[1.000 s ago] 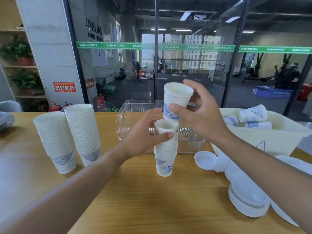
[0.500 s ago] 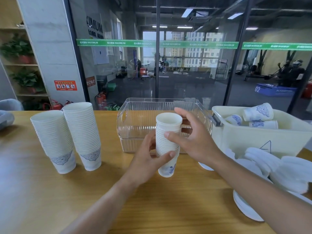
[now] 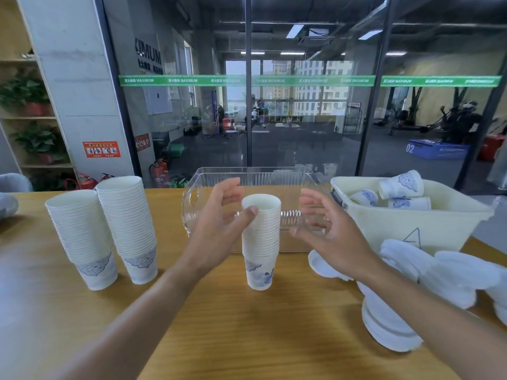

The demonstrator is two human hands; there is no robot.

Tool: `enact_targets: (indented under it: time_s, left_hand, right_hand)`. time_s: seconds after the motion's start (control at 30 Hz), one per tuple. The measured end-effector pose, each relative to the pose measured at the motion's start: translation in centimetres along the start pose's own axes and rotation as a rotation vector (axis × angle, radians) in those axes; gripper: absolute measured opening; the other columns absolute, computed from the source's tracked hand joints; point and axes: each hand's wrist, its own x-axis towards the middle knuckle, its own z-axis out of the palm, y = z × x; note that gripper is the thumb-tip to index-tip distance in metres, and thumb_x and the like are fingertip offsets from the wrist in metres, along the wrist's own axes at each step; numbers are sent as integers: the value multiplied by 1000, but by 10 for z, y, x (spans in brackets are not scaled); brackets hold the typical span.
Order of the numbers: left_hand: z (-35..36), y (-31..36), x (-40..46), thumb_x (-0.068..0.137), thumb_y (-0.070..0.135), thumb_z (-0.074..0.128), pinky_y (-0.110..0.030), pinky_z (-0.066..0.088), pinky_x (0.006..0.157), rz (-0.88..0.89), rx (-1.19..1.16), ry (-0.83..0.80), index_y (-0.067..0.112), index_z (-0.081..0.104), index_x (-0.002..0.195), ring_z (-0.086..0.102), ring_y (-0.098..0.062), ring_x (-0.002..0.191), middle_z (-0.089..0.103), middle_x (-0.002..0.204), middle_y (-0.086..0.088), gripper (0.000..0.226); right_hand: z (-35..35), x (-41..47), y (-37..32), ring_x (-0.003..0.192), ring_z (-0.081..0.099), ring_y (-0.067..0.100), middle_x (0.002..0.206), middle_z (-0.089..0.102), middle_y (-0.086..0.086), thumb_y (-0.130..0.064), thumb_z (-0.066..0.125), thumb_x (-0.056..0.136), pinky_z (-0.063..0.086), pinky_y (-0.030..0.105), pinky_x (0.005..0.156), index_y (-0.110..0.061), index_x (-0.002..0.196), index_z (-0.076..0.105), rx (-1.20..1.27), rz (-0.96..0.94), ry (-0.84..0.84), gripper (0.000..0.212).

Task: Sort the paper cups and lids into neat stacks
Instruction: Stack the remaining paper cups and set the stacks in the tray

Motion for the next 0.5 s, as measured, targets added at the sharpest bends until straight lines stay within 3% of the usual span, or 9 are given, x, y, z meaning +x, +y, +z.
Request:
enact_targets:
  time_s: [0.17, 0.3, 0.43, 0.5]
  left_hand:
    - [12, 44, 29, 97, 38, 68, -11, 42, 93, 75, 154, -70, 36, 47, 144, 51, 15, 120, 56, 132, 26, 51]
    - [50, 77, 46, 99, 37, 66, -20, 44, 102, 139, 196, -147, 33, 51, 142, 54, 5, 123, 58, 132, 22, 46]
    - [104, 92, 66, 98, 42, 67, -15, 45, 87, 152, 266, -277, 31, 46, 144, 56, -1, 116, 58, 128, 19, 51]
    - [132, 93, 77, 98, 44, 67, -21, 46, 89, 147, 322, -368, 30, 44, 146, 56, -5, 117, 57, 131, 14, 55]
  right_hand:
    - [-50, 3, 5, 118, 58, -2, 130, 61, -17, -20, 80, 89, 50, 26, 103, -33, 140, 53, -58, -7, 89, 59]
    - [-96, 5, 19, 120, 58, 5, 131, 61, -12, -18, 78, 90, 49, 30, 105, -29, 140, 53, -127, 19, 163, 56]
    - [-139, 11, 43, 119, 57, 12, 129, 60, -7, -19, 79, 89, 49, 36, 104, -24, 139, 55, -224, 61, 226, 56]
    - [-157, 16, 57, 118, 57, 15, 130, 59, -3, -17, 79, 88, 49, 38, 103, -22, 138, 54, -294, 81, 243, 56]
